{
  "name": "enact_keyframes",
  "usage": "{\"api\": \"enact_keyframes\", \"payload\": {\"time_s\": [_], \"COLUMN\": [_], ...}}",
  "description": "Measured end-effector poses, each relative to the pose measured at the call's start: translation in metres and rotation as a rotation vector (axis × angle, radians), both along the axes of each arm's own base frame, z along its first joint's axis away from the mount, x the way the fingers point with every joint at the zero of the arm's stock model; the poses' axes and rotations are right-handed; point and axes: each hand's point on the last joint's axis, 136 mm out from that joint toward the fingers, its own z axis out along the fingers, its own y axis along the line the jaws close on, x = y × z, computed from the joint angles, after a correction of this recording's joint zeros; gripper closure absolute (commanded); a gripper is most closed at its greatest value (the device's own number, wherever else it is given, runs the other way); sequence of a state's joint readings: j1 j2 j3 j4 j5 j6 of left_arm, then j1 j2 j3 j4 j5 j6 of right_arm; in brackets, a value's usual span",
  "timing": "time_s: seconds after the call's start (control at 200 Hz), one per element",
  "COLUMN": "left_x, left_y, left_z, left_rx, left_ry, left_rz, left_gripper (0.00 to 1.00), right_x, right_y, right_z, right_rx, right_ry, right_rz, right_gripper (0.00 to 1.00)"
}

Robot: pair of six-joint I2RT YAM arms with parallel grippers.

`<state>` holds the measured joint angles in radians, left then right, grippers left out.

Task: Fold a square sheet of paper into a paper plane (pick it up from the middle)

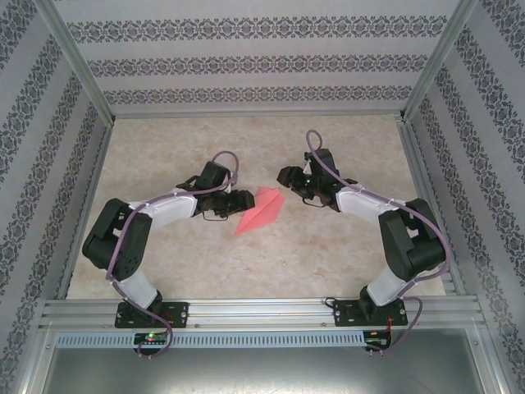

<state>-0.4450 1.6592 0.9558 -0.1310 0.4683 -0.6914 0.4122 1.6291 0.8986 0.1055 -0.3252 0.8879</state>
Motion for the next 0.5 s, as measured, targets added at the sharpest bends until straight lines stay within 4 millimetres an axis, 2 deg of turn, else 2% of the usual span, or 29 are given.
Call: {"api": "enact_keyframes", "payload": {"time_s": [0.105, 0.225, 0.3, 0.5], "left_x": [0.015, 0.024, 0.024, 0.017], "left_y": [0.014, 0.029, 0.037, 0.057], "left_z": [0.018, 0.026, 0.025, 0.018], "left_rx": [0.015, 0.043, 0.057, 0.079], "left_ry": [-0.071, -0.110, -0.116, -0.104], "left_rz": [0.052, 0.106, 0.128, 0.169], "left_gripper": [0.10, 0.03, 0.00, 0.00], "right_x": [-0.019, -0.033, -0.036, -0.031], "right_y": [0.015, 0.031, 0.039, 0.052], "right_z": [-0.014, -0.032, -0.043, -0.064], "right_rx": [0.017, 0.011, 0.006, 0.005], "right_ry": [0.078, 0.156, 0.195, 0.255], "right_rz": [0.000, -0.009, -0.018, -0.036], "right_gripper": [0.39, 0.40, 0.41, 0.49]}}
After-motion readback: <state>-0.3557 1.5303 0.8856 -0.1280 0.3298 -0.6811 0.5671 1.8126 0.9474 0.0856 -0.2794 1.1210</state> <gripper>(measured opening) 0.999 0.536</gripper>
